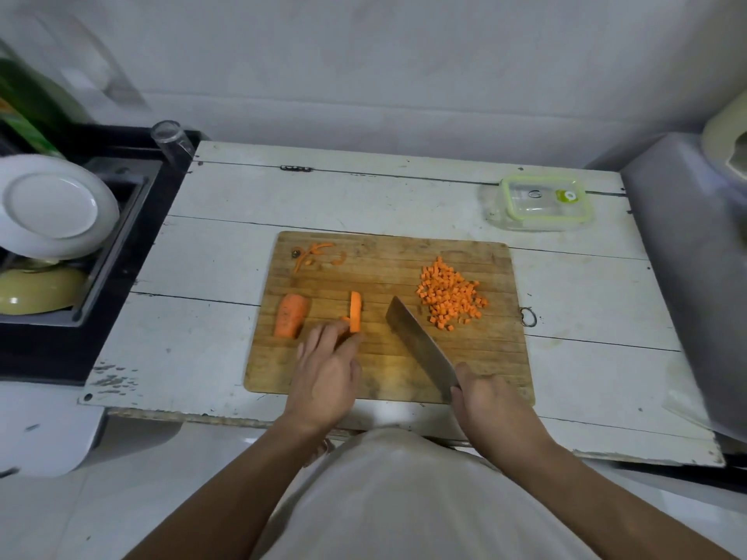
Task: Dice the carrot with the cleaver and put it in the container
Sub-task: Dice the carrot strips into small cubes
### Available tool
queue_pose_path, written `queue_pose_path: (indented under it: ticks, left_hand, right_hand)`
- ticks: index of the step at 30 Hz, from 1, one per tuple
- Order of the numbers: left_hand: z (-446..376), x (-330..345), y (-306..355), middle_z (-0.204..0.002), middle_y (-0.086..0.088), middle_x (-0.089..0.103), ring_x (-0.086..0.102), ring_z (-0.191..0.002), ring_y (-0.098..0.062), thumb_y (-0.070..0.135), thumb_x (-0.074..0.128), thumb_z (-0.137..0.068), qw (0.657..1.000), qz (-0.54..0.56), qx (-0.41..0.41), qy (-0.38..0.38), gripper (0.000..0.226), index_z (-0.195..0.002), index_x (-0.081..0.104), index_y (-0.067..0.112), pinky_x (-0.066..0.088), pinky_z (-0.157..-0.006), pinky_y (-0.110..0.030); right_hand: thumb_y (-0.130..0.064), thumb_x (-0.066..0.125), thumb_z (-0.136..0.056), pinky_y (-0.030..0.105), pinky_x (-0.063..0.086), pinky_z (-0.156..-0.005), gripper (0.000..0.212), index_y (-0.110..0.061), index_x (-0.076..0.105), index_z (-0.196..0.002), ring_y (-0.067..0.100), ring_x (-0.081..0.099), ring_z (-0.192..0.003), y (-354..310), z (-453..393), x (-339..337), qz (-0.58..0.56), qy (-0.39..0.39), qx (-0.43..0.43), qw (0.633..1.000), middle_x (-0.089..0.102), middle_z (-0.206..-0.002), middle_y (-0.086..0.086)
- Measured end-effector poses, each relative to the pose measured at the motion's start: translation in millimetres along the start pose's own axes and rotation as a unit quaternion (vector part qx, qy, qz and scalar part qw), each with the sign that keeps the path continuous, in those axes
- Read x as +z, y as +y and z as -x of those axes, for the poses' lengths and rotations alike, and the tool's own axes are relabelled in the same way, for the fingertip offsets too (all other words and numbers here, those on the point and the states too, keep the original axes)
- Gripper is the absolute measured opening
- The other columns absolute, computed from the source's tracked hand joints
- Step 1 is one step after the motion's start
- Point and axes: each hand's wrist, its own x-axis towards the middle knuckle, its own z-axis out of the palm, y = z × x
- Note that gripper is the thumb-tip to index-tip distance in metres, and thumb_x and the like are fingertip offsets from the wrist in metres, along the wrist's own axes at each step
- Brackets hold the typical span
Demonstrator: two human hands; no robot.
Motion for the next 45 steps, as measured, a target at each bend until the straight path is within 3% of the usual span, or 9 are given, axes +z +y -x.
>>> queue_pose_path:
  ticks: [12,16,19,22,26,31,35,40,45]
  left_hand:
    - [-17.1,-8.9,3.3,-0.136,-0.007,0.05,0.051,-0.121,-0.026,0.021,0.065,-0.093,0.997,-0.057,-0.008,-0.041,0.05,-0.142,0.059,0.026,0.048,-0.103,-0.044]
    - [-22.0,-12.8,4.4,-0.137,-0.006,0.049,0.05,-0.123,-0.025,0.022,0.062,-0.095,0.997,-0.061,-0.003,-0.055,0.05,-0.145,0.056,0.024,0.047,-0.105,-0.044]
    - [-24.0,-15.7,6.5,-0.136,-0.005,0.05,0.049,-0.124,-0.023,0.019,0.063,-0.095,0.999,-0.035,-0.003,-0.04,0.048,-0.143,0.058,0.023,0.047,-0.107,-0.042]
    - [-34.4,-24.5,14.1,-0.125,0.0,0.059,0.055,-0.117,-0.018,0.005,0.063,-0.093,0.996,0.076,-0.03,0.043,0.037,-0.127,0.07,0.017,0.04,-0.106,-0.023]
    - [-67.0,-53.2,41.6,-0.108,0.009,0.068,0.062,-0.104,-0.004,0.005,0.054,-0.101,0.925,0.303,-0.206,0.105,0.027,-0.104,0.07,0.027,0.048,-0.096,-0.024]
    - [-86.4,-48.9,77.2,-0.097,0.015,0.069,0.062,-0.096,0.0,0.001,0.052,-0.099,0.959,0.24,-0.082,-0.124,0.034,-0.092,0.074,0.026,0.042,-0.08,-0.011]
    - [-94.6,-16.1,96.3,-0.12,0.003,0.058,0.051,-0.119,-0.016,0.008,0.046,-0.101,0.961,0.079,0.069,-0.257,0.036,-0.125,0.068,0.022,0.038,-0.106,-0.026]
    - [-119.4,1.6,109.7,-0.131,0.001,0.054,0.047,-0.126,-0.019,0.008,0.041,-0.102,0.958,0.054,0.048,-0.276,0.041,-0.134,0.062,0.021,0.039,-0.112,-0.037]
    - [-121.7,-1.2,127.3,-0.11,0.006,0.059,0.056,-0.105,-0.014,-0.005,0.044,-0.097,0.978,0.126,-0.005,-0.165,0.039,-0.103,0.07,0.022,0.047,-0.094,-0.029]
  right_hand:
    - [-0.008,0.043,-0.098,0.034,0.042,-0.062,0.019,-0.015,0.051,-0.113,0.033,0.062,-0.08,-2.6,-40.3,-0.4,-0.027,0.077,0.088,0.993,0.064,-0.093,0.011]
    - [-0.017,0.045,-0.097,0.038,0.053,-0.068,0.018,-0.014,0.052,-0.113,0.032,0.06,-0.079,17.7,-43.2,-3.7,-0.08,0.09,0.113,0.986,0.063,-0.09,0.009]
    - [-0.024,0.046,-0.098,0.039,0.052,-0.07,0.019,-0.015,0.056,-0.112,0.033,0.062,-0.084,25.4,-38.7,-10.6,-0.104,0.098,0.063,0.988,0.067,-0.092,0.011]
    - [-0.02,0.055,-0.093,0.033,0.039,-0.054,0.016,-0.021,0.055,-0.109,0.029,0.056,-0.064,36.4,-23.1,-24.1,-0.049,0.123,-0.025,0.991,0.064,-0.08,0.007]
    - [0.003,0.075,-0.049,0.028,0.028,-0.036,0.06,-0.02,0.061,-0.103,0.027,0.051,-0.038,68.5,-14.2,-25.6,0.192,0.197,-0.154,0.949,0.062,-0.075,0.001]
    - [-0.003,0.041,-0.079,0.034,0.048,-0.051,0.046,-0.013,0.069,-0.114,0.025,0.056,-0.057,101.7,-22.1,-21.6,0.243,0.274,-0.204,0.908,0.062,-0.093,0.007]
    - [-0.004,0.037,-0.081,0.035,0.049,-0.053,0.048,-0.013,0.068,-0.117,0.026,0.055,-0.058,113.4,-29.1,-15.4,0.25,0.292,-0.217,0.897,0.059,-0.093,0.01]
    - [-0.007,0.038,-0.081,0.036,0.049,-0.054,0.046,-0.015,0.066,-0.116,0.027,0.056,-0.06,120.5,-33.3,-16.9,0.232,0.294,-0.233,0.897,0.056,-0.094,0.01]
    - [-0.008,0.056,-0.075,0.036,0.049,-0.053,0.043,-0.015,0.067,-0.116,0.026,0.058,-0.062,129.5,-35.9,-22.5,0.224,0.288,-0.248,0.897,0.056,-0.093,0.008]
